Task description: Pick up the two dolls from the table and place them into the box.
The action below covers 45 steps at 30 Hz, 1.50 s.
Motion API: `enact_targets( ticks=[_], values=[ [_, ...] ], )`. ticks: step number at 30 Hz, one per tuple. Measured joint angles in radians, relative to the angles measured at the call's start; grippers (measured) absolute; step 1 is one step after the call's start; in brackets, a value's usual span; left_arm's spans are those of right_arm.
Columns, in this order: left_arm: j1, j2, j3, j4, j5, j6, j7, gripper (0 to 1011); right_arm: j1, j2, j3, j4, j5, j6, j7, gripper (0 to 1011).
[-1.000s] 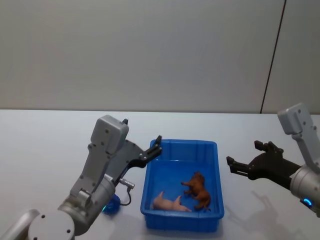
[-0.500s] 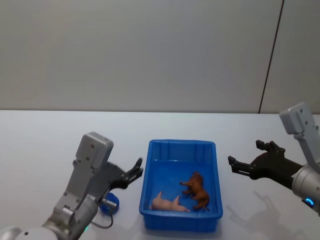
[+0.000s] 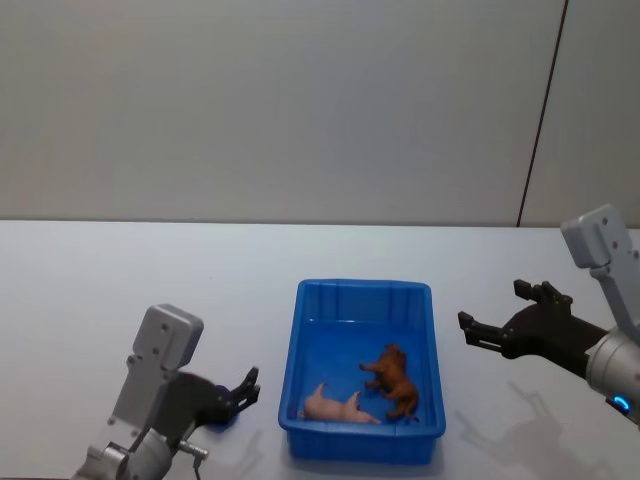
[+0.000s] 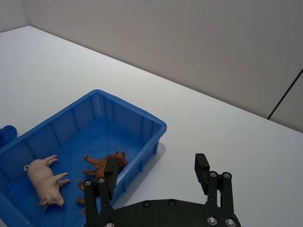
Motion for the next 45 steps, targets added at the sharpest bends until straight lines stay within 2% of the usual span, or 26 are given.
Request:
enact_targets(
  ticks=[16,34,39,45],
  values=[
    [-0.035,-0.014,-0.014,0.142,-0.011,0.016,-0.100,1002,-0.001,0.001,0.001,0.000,0.000,0.000,0.000,1001],
    [-0.121,-0.056,-0.022,0.294,0.039,0.022,-0.229,1000,-0.001,0.002,0.001,0.000,0.000,0.000,0.000,1001],
    [-0.137,-0.064,-0.022,0.318,0.048,0.031,-0.255,907,-0.001,0.002,0.001,0.000,0.000,0.000,0.000,1001],
    [-0.149,-0.070,-0.023,0.338,0.057,0.038,-0.277,741,-0.001,0.002,0.000,0.000,0.000,0.000,0.000,1001]
  ],
)
